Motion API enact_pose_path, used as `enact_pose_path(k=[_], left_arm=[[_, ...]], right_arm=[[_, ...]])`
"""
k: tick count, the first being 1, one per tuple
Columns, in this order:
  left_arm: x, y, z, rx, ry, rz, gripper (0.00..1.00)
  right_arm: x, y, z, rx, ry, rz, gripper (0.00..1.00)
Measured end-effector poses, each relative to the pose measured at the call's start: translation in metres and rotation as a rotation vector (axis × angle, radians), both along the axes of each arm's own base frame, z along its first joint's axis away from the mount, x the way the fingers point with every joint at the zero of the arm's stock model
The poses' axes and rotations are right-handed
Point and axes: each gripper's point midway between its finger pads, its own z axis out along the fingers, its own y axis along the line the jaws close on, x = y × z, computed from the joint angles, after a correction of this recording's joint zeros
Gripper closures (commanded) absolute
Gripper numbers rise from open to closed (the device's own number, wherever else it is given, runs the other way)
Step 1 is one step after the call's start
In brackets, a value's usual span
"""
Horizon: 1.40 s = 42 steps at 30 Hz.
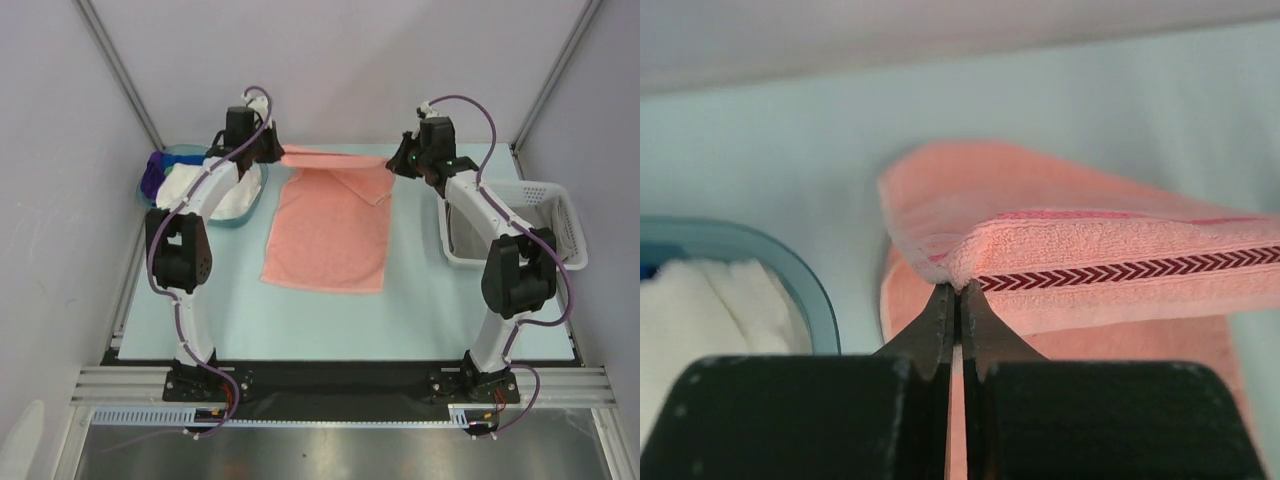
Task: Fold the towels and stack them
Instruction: Flatten out the crumpled towel
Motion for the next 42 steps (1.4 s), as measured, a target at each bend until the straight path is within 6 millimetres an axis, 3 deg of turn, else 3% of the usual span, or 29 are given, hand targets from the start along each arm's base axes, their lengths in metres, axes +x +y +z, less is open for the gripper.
enact_pose_path(k=[2,4,7,12,18,22,26,31,35,42], left_arm=[[-0.012,0.001,-0.034,0.012,0.078,-0.005,0.99],[-0.023,0.002,-0.056,0.020,0.133,-0.010,0.99],[-0.026,0.002,-0.061,0.020,0.149,-0.015,0.98],[-0.023,0.000,-0.038,0.010,0.112,-0.022,1.00],[0.000,-0.006,0.015,-0.032,-0.041,-0.023,1.00],[0.010,-0.008,0.034,-0.052,-0.118,-0.022,1.00],[0.028,-0.011,0.059,-0.066,-0.211,-0.024,0.99],[0.048,-0.014,0.077,-0.080,-0.310,-0.032,0.93],[0.059,-0.013,0.067,-0.084,-0.315,-0.037,0.92],[0.063,-0.015,0.042,-0.084,-0.273,-0.056,0.92]], right_arm=[[-0.007,-0.002,-0.019,-0.011,0.045,0.001,1.00],[-0.013,-0.003,-0.033,-0.019,0.078,0.002,1.00],[-0.017,-0.004,-0.039,-0.022,0.097,0.004,1.00],[-0.013,-0.007,-0.021,-0.010,0.079,0.004,1.00],[0.017,-0.011,0.047,0.033,-0.098,-0.008,1.00],[0.047,-0.011,0.072,0.033,-0.195,-0.017,1.00],[0.073,-0.010,0.068,0.003,-0.231,-0.027,1.00],[0.088,-0.012,0.040,-0.037,-0.205,-0.038,1.00],[0.093,-0.016,0.026,-0.066,-0.190,-0.048,1.00],[0.102,-0.023,0.028,-0.079,-0.220,-0.056,1.00]])
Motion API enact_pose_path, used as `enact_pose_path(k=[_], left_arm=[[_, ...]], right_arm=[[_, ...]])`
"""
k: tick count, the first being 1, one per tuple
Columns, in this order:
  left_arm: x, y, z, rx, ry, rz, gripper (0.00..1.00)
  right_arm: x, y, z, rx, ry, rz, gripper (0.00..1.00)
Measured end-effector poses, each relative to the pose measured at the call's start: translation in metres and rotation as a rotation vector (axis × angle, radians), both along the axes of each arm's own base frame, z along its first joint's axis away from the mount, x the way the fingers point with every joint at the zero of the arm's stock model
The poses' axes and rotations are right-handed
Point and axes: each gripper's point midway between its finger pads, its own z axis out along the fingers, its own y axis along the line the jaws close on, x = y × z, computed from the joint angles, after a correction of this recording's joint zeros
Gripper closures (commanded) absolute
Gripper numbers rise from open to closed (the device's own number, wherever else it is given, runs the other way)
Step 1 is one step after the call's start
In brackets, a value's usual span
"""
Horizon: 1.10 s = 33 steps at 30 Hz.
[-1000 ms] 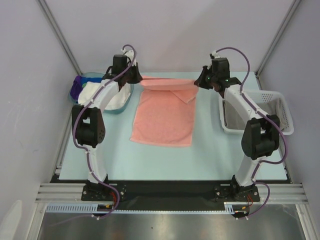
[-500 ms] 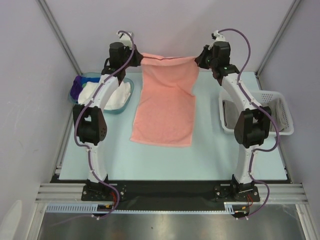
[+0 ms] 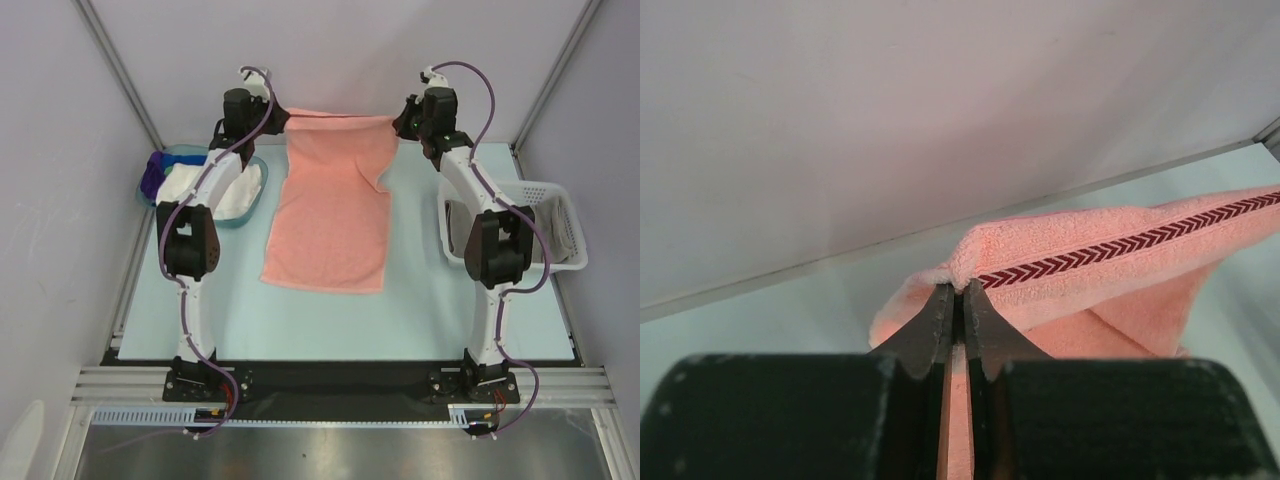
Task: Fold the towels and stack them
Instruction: Flatten out the crumpled towel, then fold the towel
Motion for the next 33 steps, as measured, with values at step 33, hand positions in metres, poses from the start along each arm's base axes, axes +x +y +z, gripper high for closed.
enact_pose_path(k=[33], left_arm=[[-0.008,0.000,-0.053,-0.003,0.084,-0.018,0.90]], right_arm=[[0.011,0.006,-0.024,-0.065,-0.042,0.053,1.00]])
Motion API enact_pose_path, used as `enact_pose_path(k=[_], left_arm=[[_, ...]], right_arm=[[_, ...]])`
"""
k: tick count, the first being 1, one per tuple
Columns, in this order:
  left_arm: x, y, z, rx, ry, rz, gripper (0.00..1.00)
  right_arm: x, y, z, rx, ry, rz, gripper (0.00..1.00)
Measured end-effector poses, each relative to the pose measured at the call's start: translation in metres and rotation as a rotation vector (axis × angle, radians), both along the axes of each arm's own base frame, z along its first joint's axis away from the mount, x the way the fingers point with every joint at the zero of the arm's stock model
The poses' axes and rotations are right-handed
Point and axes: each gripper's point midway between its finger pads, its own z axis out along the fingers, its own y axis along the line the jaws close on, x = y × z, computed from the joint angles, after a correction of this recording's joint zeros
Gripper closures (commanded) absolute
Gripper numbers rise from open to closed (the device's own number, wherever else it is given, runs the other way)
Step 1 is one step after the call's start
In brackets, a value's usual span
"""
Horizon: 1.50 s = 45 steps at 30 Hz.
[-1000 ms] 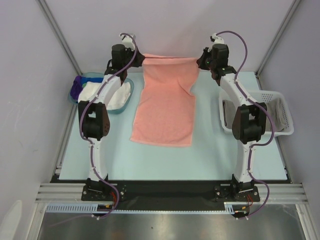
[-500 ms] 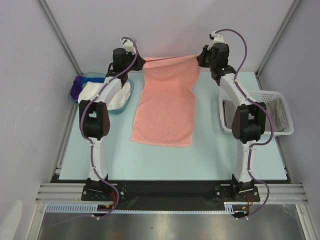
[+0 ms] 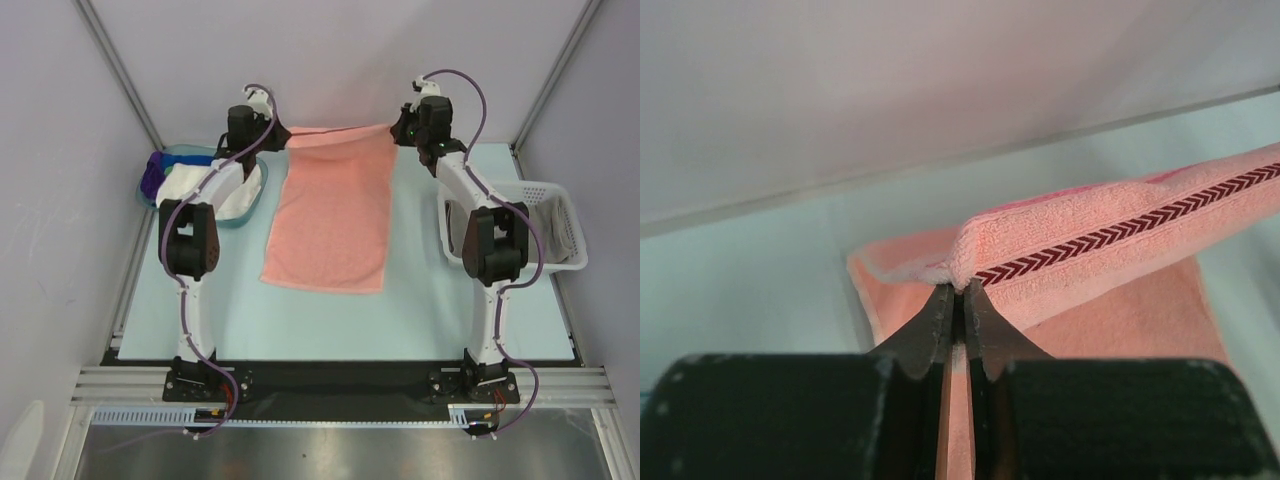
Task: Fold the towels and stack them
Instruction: Fold the towel
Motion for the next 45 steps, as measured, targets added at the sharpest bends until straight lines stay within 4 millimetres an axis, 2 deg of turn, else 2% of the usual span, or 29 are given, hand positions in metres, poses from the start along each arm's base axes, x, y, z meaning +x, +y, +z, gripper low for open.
enact_pose_path(k=[5,8,12,16,20,24,26,31,36,45], left_arm=[[-0.018,0.004,-0.041,0.004,0.100,0.010,0.87],[-0.031,0.007,-0.057,0.003,0.150,0.022,0.87],[-0.050,0.013,-0.061,0.004,0.184,0.044,0.86],[-0.064,0.018,-0.059,0.009,0.193,0.066,0.86],[-0.078,0.021,-0.062,0.013,0.218,0.086,0.86],[-0.101,0.023,-0.079,0.024,0.281,0.103,0.87],[-0.112,0.021,-0.087,0.024,0.319,0.108,0.87],[-0.136,0.018,-0.100,0.043,0.418,0.139,0.84],[-0.156,0.022,-0.101,0.054,0.479,0.171,0.83],[-0.194,0.032,-0.098,0.079,0.553,0.193,0.82]], right_arm=[[-0.031,0.003,-0.033,-0.010,0.109,0.009,1.00],[-0.051,0.008,-0.036,0.003,0.149,0.014,1.00],[-0.079,0.015,-0.035,0.034,0.190,0.025,1.00],[-0.105,0.019,-0.046,0.067,0.245,0.035,1.00],[-0.130,0.022,-0.074,0.095,0.335,0.036,1.00],[-0.156,0.022,-0.105,0.114,0.435,0.033,1.00],[-0.168,0.022,-0.113,0.122,0.472,0.030,1.00],[-0.189,0.025,-0.115,0.138,0.505,0.037,1.00],[-0.204,0.028,-0.107,0.158,0.512,0.053,1.00],[-0.240,0.034,-0.116,0.148,0.580,0.092,1.00]])
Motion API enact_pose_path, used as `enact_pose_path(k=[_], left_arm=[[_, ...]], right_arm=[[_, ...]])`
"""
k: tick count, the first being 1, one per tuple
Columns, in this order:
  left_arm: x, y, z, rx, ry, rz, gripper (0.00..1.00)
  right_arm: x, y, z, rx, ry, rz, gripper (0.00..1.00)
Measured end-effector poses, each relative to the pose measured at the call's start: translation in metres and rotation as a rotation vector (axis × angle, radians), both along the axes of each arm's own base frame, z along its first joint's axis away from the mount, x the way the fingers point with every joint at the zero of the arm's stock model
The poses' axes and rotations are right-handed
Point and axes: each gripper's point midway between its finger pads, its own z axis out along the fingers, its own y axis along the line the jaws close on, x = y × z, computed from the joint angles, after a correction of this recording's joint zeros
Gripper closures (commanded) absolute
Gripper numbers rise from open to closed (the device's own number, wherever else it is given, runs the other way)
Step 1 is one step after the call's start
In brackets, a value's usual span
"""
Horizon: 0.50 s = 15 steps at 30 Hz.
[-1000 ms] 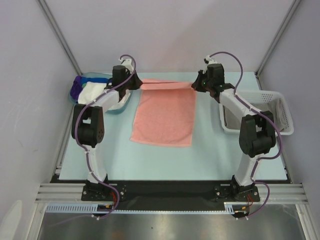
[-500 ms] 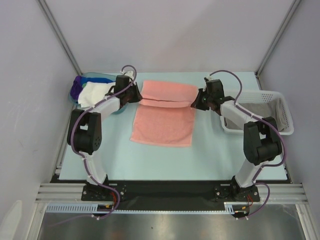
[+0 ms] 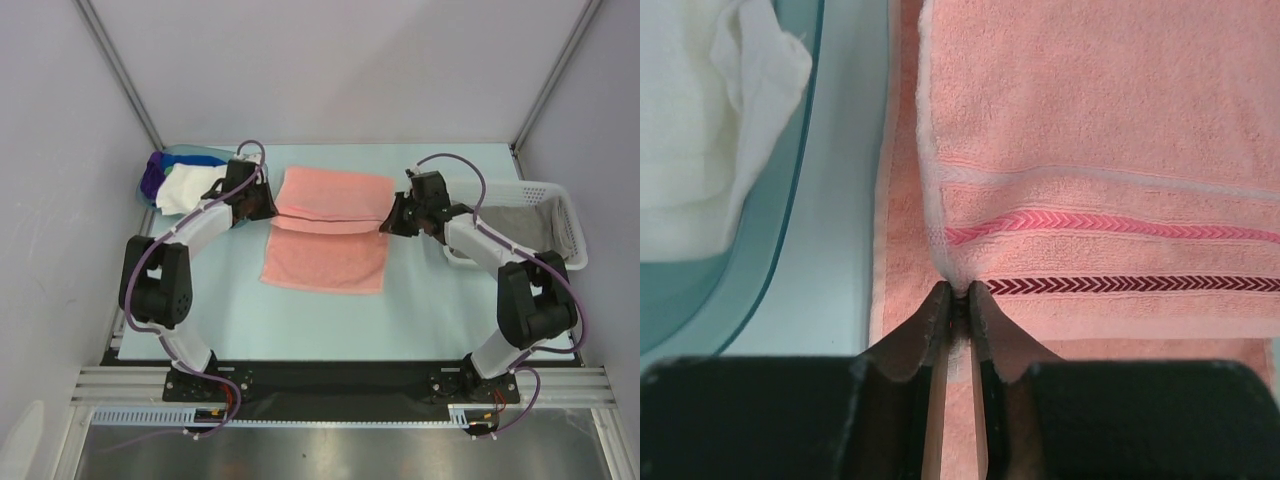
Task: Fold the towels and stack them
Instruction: Fold the towel
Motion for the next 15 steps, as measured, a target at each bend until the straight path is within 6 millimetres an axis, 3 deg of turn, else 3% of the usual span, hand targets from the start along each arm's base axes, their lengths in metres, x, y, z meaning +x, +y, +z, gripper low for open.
enact_pose_path(k=[7,15], left_arm=[[-0.023,0.002,-0.001,0.016,0.052,-0.020,0.82],[-0.046,0.002,-0.002,0.036,0.098,-0.067,0.81]], right_arm=[[-0.024,0.011,0.005,-0.010,0.006,0.043,1.00],[-0.051,0.010,-0.015,-0.041,0.061,0.062,1.00]])
